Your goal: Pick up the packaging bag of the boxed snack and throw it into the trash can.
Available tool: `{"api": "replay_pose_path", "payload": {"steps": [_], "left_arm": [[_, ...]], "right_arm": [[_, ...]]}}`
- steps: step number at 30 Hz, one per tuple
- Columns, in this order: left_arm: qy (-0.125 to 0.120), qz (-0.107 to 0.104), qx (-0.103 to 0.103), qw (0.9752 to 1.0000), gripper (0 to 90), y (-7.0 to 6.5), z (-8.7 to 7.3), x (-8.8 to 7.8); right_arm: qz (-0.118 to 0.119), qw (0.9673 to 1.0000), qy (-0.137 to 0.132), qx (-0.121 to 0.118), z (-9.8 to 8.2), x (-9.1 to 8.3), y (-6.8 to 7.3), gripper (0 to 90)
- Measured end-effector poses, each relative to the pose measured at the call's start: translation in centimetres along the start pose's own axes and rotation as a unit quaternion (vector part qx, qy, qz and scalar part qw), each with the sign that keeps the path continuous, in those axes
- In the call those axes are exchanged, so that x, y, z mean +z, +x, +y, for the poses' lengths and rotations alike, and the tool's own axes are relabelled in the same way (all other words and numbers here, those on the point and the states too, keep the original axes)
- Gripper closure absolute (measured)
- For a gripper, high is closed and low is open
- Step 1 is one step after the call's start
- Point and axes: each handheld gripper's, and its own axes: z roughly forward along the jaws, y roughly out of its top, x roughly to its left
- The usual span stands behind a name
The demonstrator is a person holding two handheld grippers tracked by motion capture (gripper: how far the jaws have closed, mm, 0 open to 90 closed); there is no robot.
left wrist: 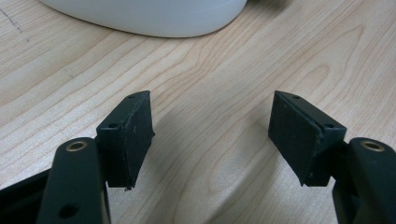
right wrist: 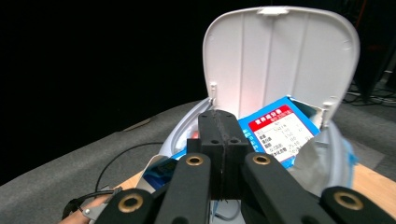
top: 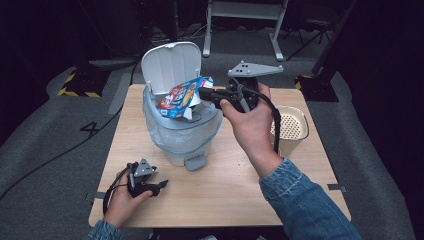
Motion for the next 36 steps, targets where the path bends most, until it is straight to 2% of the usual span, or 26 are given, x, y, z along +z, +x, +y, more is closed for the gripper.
{"api": "replay_pose_path", "payload": {"steps": [3, 7, 11, 15, 19, 21, 22, 24, 25, 28, 32, 35, 36], "left_arm": [[0.0, 0.0, 0.0, 1.0, 31.0, 0.0, 0.0, 0.0], [0.0, 0.0, 0.0, 1.0, 31.0, 0.0, 0.0, 0.0], [0.0, 0.0, 0.0, 1.0, 31.0, 0.0, 0.0, 0.0], [0.001, -0.003, 0.0, 1.0, 31.0, 0.0, 0.0, 0.0], [0.001, -0.003, 0.0, 1.0, 31.0, 0.0, 0.0, 0.0], [0.001, -0.003, 0.0, 1.0, 31.1, -0.1, 0.0, 0.0], [0.0, -0.003, 0.0, 1.0, 31.0, -0.1, 0.0, 0.0], [0.001, -0.003, -0.001, 1.0, 31.0, -0.1, 0.0, 0.0], [0.001, -0.004, -0.001, 1.0, 31.0, -0.1, 0.0, 0.0], [0.001, -0.004, 0.0, 1.0, 31.0, -0.1, 0.0, 0.0], [0.0, -0.004, 0.0, 1.0, 31.0, -0.1, 0.0, 0.0], [0.001, -0.004, -0.001, 1.0, 31.0, -0.2, -0.1, 0.0], [0.001, -0.004, -0.001, 1.0, 31.0, -0.2, -0.1, 0.0]], "right_arm": [[-0.009, 0.9999, -0.004, -0.001, 0.3, -1.1, -0.3, 90.0], [-0.017, 0.9998, -0.002, 0.013, 0.2, -1.7, -0.7, 90.0], [-0.009, 0.9997, 0.007, 0.022, -0.1, -0.7, -0.6, 90.0], [-0.002, 0.9997, 0.012, 0.019, -0.3, 1.0, -0.3, 90.0], [0.009, 0.9997, -0.004, 0.024, -0.3, 2.2, -0.6, 90.0], [0.014, 0.9996, -0.015, 0.019, -0.1, 2.4, -0.4, 89.7], [0.013, 0.9997, -0.018, 0.009, 0.1, 2.5, -0.2, 88.0], [0.002, 0.9998, -0.016, -0.013, 0.3, 2.6, 0.1, 89.9], [0.005, 0.9997, -0.016, -0.016, 0.3, 2.7, 0.2, 90.0], [0.009, 0.9997, -0.014, -0.018, 0.5, 2.4, 0.5, 90.0], [-0.008, 0.9996, -0.007, -0.028, 0.6, 2.8, 0.1, 90.0], [0.008, 0.9995, -0.023, -0.021, 1.0, 3.5, 0.0, 90.0], [0.014, 0.9991, -0.029, -0.027, 1.3, 3.8, 0.2, 90.0]]}}
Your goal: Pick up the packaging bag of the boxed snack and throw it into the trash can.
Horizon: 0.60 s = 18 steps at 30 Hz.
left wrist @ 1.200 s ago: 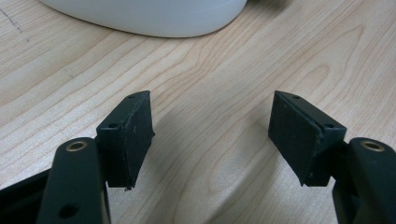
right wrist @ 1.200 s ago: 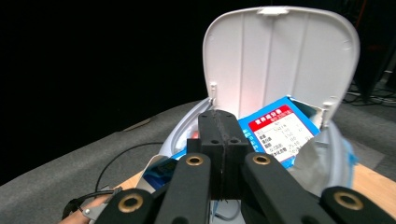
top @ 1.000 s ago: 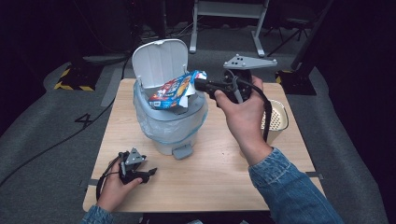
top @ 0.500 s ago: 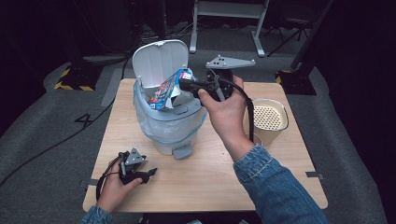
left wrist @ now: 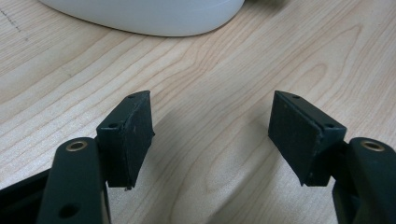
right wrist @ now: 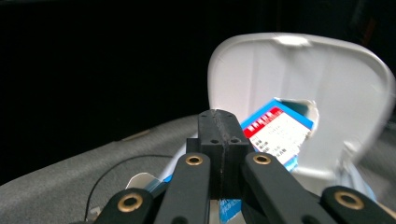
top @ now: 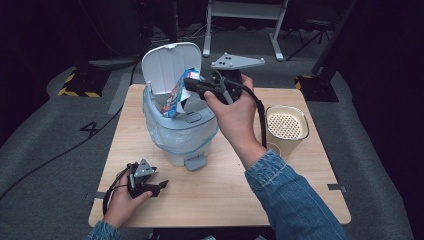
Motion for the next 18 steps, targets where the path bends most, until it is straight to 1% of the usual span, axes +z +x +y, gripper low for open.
{"api": "replay_pose_path", "payload": {"steps": [1, 3, 6, 9, 11, 13, 15, 18], "left_arm": [[0.0, 0.0, 0.001, 1.0, 31.0, 0.0, 0.0, 0.0], [0.0, -0.001, 0.001, 1.0, 31.0, 0.0, 0.0, 0.0], [0.001, -0.001, 0.003, 1.0, 31.0, 0.0, 0.0, 0.0], [0.0, -0.001, 0.003, 1.0, 31.0, 0.0, 0.0, 0.0], [0.001, -0.001, 0.004, 1.0, 31.0, 0.0, 0.0, -0.1], [0.001, 0.0, 0.005, 1.0, 31.0, 0.0, 0.0, -0.1], [0.001, 0.0, 0.004, 1.0, 31.0, 0.0, 0.0, -0.1], [0.001, 0.0, 0.002, 1.0, 31.0, 0.0, 0.0, -0.1]], "right_arm": [[0.006, 0.9999, -0.004, -0.011, 0.2, 0.3, 0.2, 90.0], [-0.002, 0.9997, -0.006, -0.024, 0.5, 0.7, 0.7, 90.0], [0.005, 0.9996, -0.013, -0.024, 1.0, 0.9, 1.2, 90.0], [-0.004, 0.9992, -0.003, -0.04, 1.0, 0.6, 1.8, 90.0], [-0.01, 0.999, -0.002, -0.044, 1.0, 0.0, 2.0, 90.0], [-0.014, 0.9989, -0.004, -0.044, 1.1, -0.9, 2.0, 90.0], [-0.023, 0.9989, -0.006, -0.04, 1.2, -1.8, 1.8, 90.0], [-0.036, 0.999, -0.008, -0.027, 1.4, -3.2, 1.3, 90.0]]}}
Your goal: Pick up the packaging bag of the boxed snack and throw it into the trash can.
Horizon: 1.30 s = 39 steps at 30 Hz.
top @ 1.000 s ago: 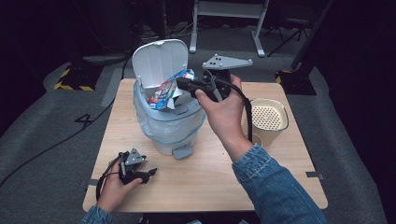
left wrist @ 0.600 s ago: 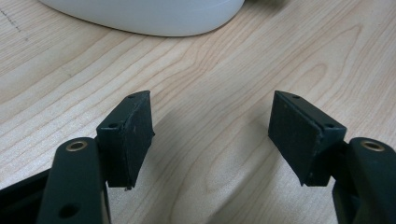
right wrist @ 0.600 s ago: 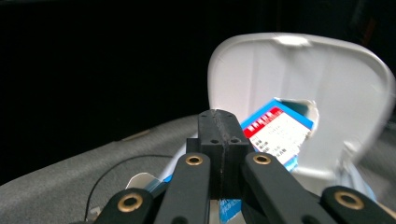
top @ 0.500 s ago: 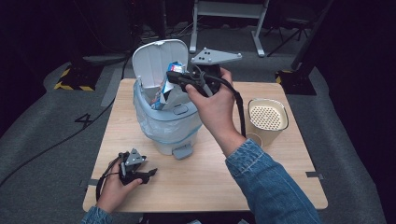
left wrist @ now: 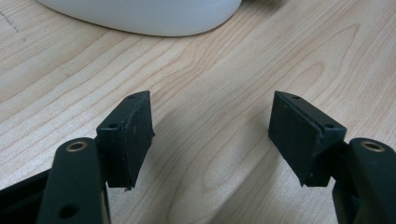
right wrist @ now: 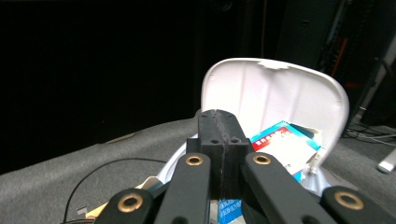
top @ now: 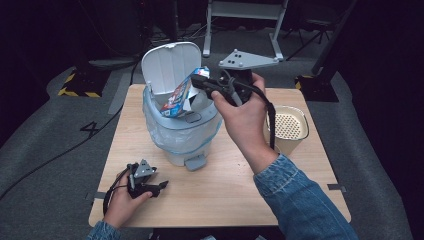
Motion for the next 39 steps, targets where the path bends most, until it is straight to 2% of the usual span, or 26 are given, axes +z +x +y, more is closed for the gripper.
{"api": "replay_pose_path", "payload": {"steps": [3, 5, 8, 12, 13, 15, 16, 18, 20, 23, 29, 34, 39], "left_arm": [[0.0, 0.0, 0.0, 1.0, 31.0, 0.0, 0.0, 0.0], [0.0, 0.0, 0.0, 1.0, 31.0, 0.0, 0.0, 0.0], [0.0, 0.0, 0.0, 1.0, 31.0, 0.0, 0.0, 0.0], [0.0, -0.001, 0.0, 1.0, 31.0, 0.0, 0.0, 0.0], [-0.001, -0.001, 0.001, 1.0, 31.0, 0.0, 0.0, 0.0], [-0.001, -0.001, 0.001, 1.0, 31.0, 0.0, 0.0, 0.0], [-0.001, -0.001, 0.001, 1.0, 31.0, 0.0, 0.0, 0.0], [-0.001, -0.001, 0.001, 1.0, 31.0, 0.0, 0.0, 0.0], [0.0, -0.002, 0.001, 1.0, 31.0, 0.0, 0.0, 0.0], [-0.002, -0.001, 0.001, 1.0, 31.0, 0.0, 0.0, 0.0], [-0.001, -0.001, 0.001, 1.0, 31.0, -0.1, 0.0, 0.0], [-0.001, 0.0, 0.001, 1.0, 31.0, -0.1, -0.1, 0.0], [-0.001, -0.001, 0.0, 1.0, 30.9, -0.1, -0.1, -0.1]], "right_arm": [[-0.009, 0.9998, 0.0, 0.015, 0.0, -0.6, -0.5, 90.0], [-0.009, 0.9996, 0.002, 0.025, -0.2, -0.2, -0.6, 90.0], [0.0, 0.9993, 0.01, 0.036, -0.5, 1.5, -0.6, 90.0], [0.004, 0.9992, 0.019, 0.035, -0.8, 4.1, -0.4, 89.5], [0.0, 0.9993, 0.02, 0.031, -1.0, 4.7, -0.5, 85.2], [-0.019, 0.9993, 0.024, 0.021, -1.3, 6.0, -0.8, 64.6], [-0.033, 0.999, 0.025, 0.016, -1.5, 6.4, -0.9, 61.7], [-0.037, 0.9989, 0.029, 0.01, -2.0, 6.6, -1.1, 55.2], [-0.042, 0.9987, 0.029, 0.005, -2.5, 6.3, -1.3, 49.0], [-0.042, 0.9986, 0.031, 0.0, -2.9, 5.2, -1.7, 46.8], [-0.043, 0.9979, 0.046, -0.016, -3.2, 2.0, -2.9, 39.9], [-0.029, 0.9972, 0.061, -0.032, -3.6, -0.9, -3.6, 37.0], [-0.022, 0.997, 0.066, -0.032, -4.7, -3.5, -4.4, 35.0]]}}
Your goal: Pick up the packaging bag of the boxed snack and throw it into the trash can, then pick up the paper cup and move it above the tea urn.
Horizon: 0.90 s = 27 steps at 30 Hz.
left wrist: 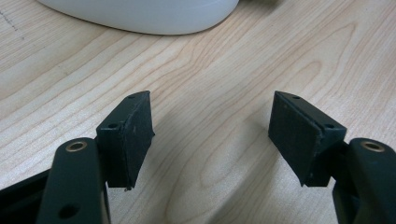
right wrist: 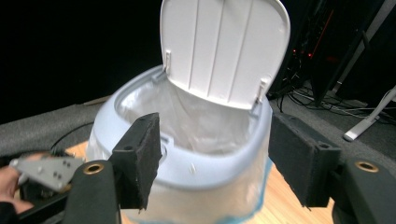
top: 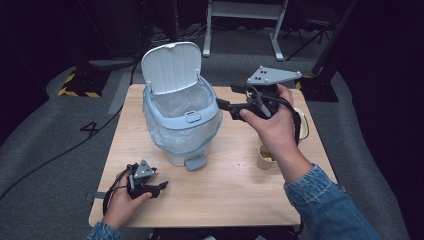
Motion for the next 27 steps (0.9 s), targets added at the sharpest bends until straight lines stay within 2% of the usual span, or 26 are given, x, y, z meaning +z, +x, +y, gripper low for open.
{"api": "replay_pose_path", "payload": {"steps": [6, 10, 15, 20, 21, 23, 25, 27], "left_arm": [[0.001, -0.001, -0.001, 1.0, 30.9, 0.0, 0.0, 0.0], [0.001, -0.002, 0.0, 1.0, 30.6, 0.0, 0.0, 0.0], [0.001, -0.002, 0.0, 1.0, 30.5, 0.0, 0.0, 0.0], [0.001, -0.003, 0.0, 1.0, 30.2, 0.0, 0.0, 0.0], [0.002, -0.004, 0.005, 1.0, 29.4, 0.1, 0.0, 0.0], [0.003, -0.008, 0.002, 1.0, 27.5, 0.0, 0.0, 0.1], [0.006, -0.014, -0.001, 0.9999, 23.6, -0.1, 0.1, 0.2], [0.011, -0.015, 0.006, 0.9998, 18.6, -0.3, 0.2, 0.3]], "right_arm": [[0.014, 0.9999, 0.007, -0.003, -2.3, -2.6, -0.8, 32.1], [0.017, 0.9997, 0.011, -0.011, -3.7, -4.1, -1.4, 27.4], [0.018, 0.9997, 0.016, -0.006, -5.9, -5.9, -2.4, 20.3], [-0.001, 0.9998, 0.018, 0.008, -8.7, -7.2, -3.4, 18.5], [-0.007, 0.9997, 0.022, 0.009, -9.3, -7.4, -3.6, 18.3], [-0.014, 0.9993, 0.031, 0.012, -10.5, -7.6, -3.9, 18.4], [-0.021, 0.9988, 0.041, 0.016, -11.7, -7.7, -4.1, 18.3], [-0.031, 0.9981, 0.051, 0.017, -12.9, -7.9, -4.3, 18.4]]}}
